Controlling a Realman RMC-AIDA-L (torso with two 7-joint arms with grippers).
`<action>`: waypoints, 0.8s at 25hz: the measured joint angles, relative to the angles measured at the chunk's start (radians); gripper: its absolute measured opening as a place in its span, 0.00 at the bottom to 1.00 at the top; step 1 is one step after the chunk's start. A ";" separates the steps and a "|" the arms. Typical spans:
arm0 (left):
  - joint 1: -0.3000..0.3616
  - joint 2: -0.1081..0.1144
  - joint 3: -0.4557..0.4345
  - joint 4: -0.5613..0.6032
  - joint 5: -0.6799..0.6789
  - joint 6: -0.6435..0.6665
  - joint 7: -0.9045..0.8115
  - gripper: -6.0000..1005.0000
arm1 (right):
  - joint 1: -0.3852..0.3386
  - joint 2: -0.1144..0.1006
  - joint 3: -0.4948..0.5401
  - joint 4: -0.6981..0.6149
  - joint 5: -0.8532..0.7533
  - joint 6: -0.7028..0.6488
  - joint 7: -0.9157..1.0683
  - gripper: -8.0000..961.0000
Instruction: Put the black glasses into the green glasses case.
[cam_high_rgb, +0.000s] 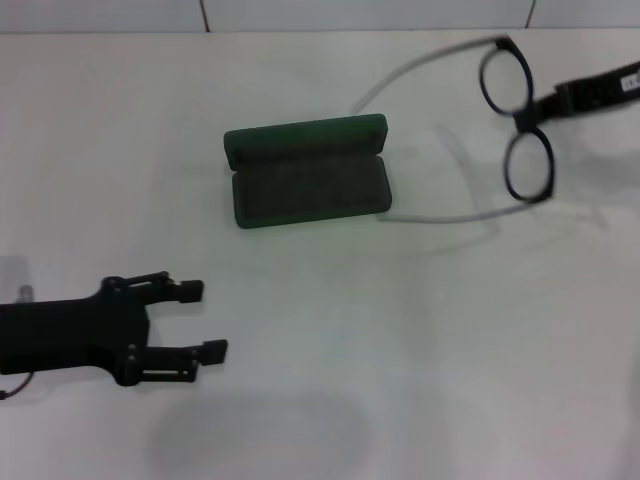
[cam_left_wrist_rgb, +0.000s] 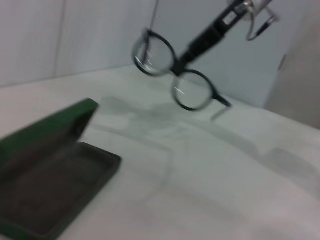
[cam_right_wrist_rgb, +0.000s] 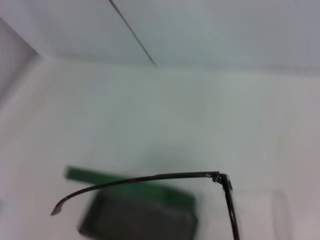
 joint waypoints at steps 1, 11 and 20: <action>-0.011 0.002 0.000 -0.018 0.005 0.002 0.001 0.86 | -0.010 0.001 0.000 0.018 0.041 0.023 -0.045 0.08; -0.184 -0.013 0.002 -0.238 0.006 0.041 0.057 0.85 | -0.036 0.021 0.000 0.310 0.549 0.151 -0.474 0.08; -0.293 -0.048 0.003 -0.304 -0.002 0.046 0.081 0.81 | -0.021 0.042 -0.007 0.488 0.682 0.145 -0.691 0.08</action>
